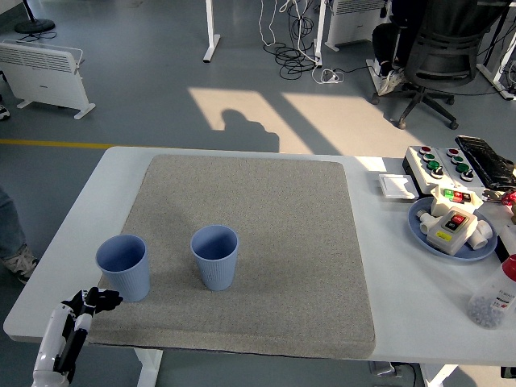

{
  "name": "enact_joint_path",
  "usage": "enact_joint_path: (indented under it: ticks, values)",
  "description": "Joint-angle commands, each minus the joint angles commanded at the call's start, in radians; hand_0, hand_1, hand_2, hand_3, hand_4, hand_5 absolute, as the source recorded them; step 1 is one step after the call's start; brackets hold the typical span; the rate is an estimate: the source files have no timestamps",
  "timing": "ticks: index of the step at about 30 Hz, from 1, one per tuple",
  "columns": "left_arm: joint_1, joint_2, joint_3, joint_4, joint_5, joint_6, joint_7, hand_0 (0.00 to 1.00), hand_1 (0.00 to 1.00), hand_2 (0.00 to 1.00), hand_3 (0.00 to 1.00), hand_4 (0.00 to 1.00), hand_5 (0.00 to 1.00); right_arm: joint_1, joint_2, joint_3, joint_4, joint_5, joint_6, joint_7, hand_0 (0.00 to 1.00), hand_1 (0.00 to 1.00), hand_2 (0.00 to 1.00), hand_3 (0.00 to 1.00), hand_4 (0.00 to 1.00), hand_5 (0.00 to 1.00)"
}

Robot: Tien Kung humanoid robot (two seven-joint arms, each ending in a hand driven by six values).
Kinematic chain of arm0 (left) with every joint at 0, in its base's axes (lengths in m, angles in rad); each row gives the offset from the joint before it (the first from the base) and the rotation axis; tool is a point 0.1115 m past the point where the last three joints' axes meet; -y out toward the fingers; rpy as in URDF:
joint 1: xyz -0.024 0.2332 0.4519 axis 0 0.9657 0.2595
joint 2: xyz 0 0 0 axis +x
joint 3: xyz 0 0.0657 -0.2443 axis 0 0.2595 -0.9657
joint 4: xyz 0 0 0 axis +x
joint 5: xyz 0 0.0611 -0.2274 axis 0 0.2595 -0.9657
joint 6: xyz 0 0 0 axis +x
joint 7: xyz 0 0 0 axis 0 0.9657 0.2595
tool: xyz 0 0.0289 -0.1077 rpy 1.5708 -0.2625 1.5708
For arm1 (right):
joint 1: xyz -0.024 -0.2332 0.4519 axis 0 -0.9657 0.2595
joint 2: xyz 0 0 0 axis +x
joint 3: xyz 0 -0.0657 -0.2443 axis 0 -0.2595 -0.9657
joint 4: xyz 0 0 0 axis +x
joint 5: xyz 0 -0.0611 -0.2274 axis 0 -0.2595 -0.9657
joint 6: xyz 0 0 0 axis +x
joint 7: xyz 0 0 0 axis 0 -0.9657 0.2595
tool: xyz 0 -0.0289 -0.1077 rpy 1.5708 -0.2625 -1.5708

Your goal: Push cup pick cup insert cup

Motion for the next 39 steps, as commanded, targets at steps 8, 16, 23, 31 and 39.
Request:
enact_joint_path:
  ticks: [8, 16, 23, 31, 39]
  values:
    - [-0.047, 0.026, 0.041, 0.020, 0.003, -0.030, 0.030, 0.676, 0.595, 0.547, 0.510, 0.646, 0.998, 0.001, 0.000, -0.002, 0.000, 0.003, 0.000, 0.001, 0.729, 0.663, 0.635, 0.571, 0.129, 0.368]
    - [-0.084, 0.037, 0.055, 0.078, -0.006, -0.037, 0.037, 0.691, 0.595, 0.547, 0.510, 0.647, 0.998, -0.004, 0.002, 0.004, 0.001, -0.005, 0.001, -0.003, 0.730, 0.663, 0.635, 0.571, 0.128, 0.368]
    - [-0.093, 0.044, 0.067, 0.106, -0.024, -0.043, 0.035, 0.687, 0.596, 0.548, 0.509, 0.646, 0.998, -0.012, 0.004, 0.008, 0.002, -0.012, 0.002, -0.005, 0.729, 0.663, 0.635, 0.571, 0.128, 0.368]
    - [-0.122, 0.060, 0.084, 0.143, -0.064, -0.043, 0.022, 0.685, 0.595, 0.547, 0.509, 0.645, 0.998, -0.020, 0.008, 0.012, 0.002, -0.021, 0.004, -0.008, 0.729, 0.663, 0.635, 0.572, 0.128, 0.368]
    - [-0.177, 0.051, 0.086, 0.197, -0.091, -0.049, 0.019, 0.685, 0.595, 0.546, 0.509, 0.643, 0.998, -0.026, 0.010, 0.015, 0.003, -0.026, 0.006, -0.010, 0.730, 0.665, 0.635, 0.571, 0.128, 0.369]
